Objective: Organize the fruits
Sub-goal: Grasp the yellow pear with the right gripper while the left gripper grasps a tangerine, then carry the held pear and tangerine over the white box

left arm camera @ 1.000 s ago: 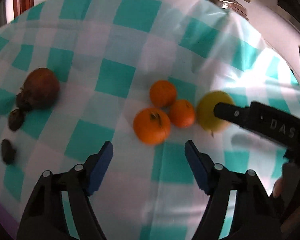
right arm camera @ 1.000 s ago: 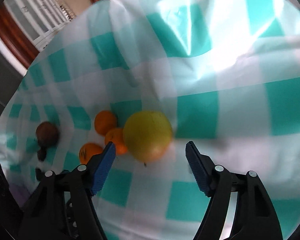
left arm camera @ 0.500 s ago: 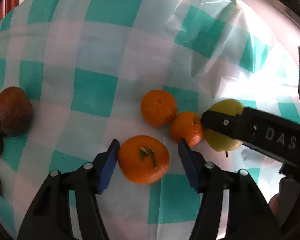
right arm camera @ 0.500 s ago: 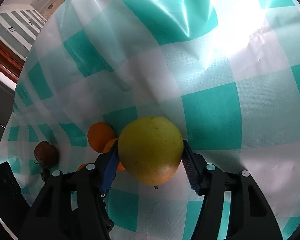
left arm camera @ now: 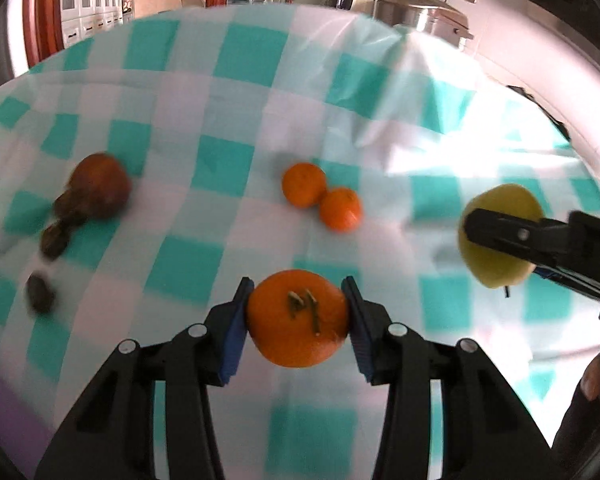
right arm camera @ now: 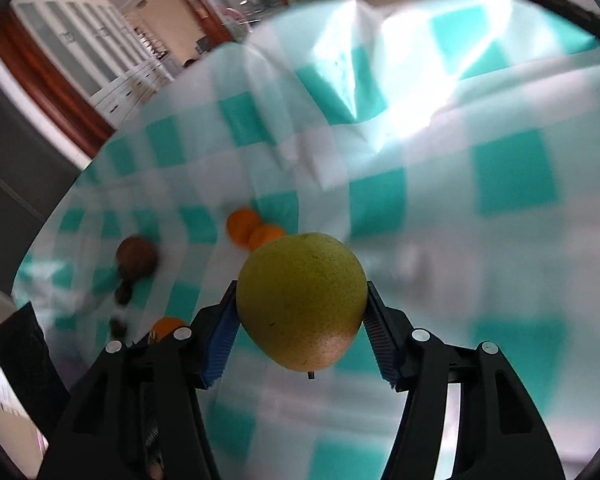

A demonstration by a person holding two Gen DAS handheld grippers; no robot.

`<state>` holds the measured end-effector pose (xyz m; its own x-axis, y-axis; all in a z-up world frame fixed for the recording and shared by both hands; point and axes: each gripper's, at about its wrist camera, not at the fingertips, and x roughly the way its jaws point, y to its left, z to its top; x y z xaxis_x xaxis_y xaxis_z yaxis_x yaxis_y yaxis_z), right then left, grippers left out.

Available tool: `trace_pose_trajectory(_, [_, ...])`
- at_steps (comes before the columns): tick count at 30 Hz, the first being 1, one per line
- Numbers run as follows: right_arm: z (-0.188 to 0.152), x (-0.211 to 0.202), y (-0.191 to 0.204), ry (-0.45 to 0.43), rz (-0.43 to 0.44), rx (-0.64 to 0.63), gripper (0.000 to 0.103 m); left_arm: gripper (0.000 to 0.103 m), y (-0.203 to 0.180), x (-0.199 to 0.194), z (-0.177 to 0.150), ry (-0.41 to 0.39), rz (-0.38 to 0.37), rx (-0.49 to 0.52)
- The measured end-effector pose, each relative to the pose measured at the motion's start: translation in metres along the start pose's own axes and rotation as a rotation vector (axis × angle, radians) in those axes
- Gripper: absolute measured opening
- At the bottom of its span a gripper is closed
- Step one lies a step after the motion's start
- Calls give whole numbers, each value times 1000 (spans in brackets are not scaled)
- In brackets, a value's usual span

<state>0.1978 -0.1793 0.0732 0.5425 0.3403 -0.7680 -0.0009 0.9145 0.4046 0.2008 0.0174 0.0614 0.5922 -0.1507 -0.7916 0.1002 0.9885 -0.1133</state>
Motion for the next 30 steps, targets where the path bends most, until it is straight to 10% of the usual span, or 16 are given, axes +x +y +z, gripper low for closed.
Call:
trace_pose_trajectory(19, [-118, -262, -60, -188, 56, -49, 58, 45, -128, -267, -137, -138, -18, 140])
trace_pose_trajectory(30, [-151, -289, -37, -183, 119, -87, 58, 45, -138, -327, -162, -192, -9, 151])
